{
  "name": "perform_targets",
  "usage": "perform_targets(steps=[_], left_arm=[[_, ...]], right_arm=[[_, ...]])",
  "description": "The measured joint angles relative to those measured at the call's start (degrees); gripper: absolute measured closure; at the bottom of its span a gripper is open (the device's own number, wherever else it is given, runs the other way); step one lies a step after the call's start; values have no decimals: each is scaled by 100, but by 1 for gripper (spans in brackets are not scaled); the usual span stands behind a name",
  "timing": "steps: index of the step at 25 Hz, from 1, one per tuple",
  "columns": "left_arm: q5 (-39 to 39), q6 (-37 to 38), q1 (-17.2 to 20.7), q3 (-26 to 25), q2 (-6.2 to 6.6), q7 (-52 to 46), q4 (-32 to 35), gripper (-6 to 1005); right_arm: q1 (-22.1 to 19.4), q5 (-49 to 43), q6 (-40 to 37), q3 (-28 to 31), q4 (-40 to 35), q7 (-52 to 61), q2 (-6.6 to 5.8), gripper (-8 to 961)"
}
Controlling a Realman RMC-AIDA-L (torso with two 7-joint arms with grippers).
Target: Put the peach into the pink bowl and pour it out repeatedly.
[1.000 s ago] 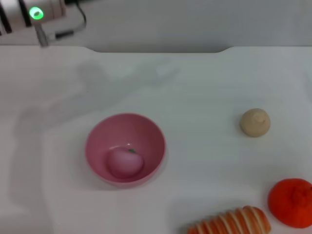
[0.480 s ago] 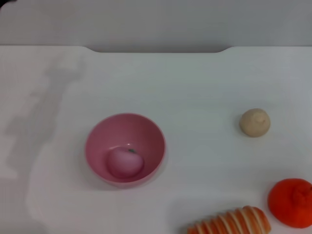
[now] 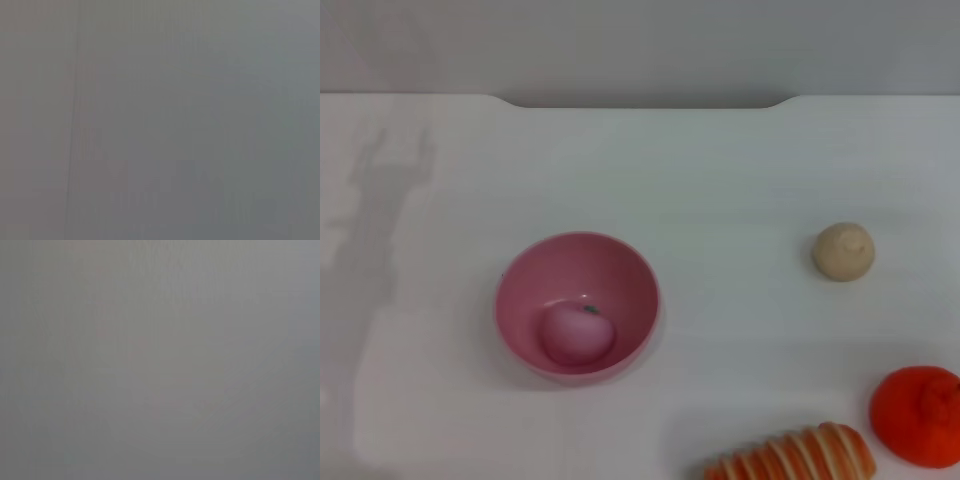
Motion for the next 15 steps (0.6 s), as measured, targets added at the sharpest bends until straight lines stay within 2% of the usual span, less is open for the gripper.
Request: perform_targets(steps=[10,15], left_arm=[[-30,-303,-128,-51,15,-30,34,449],[-38,-357,-172,-39,19,-24,18,450]], right_arm=[[129,7,1,108,336,-154,7,453],[137,7,4,379,600,-148,12,453]])
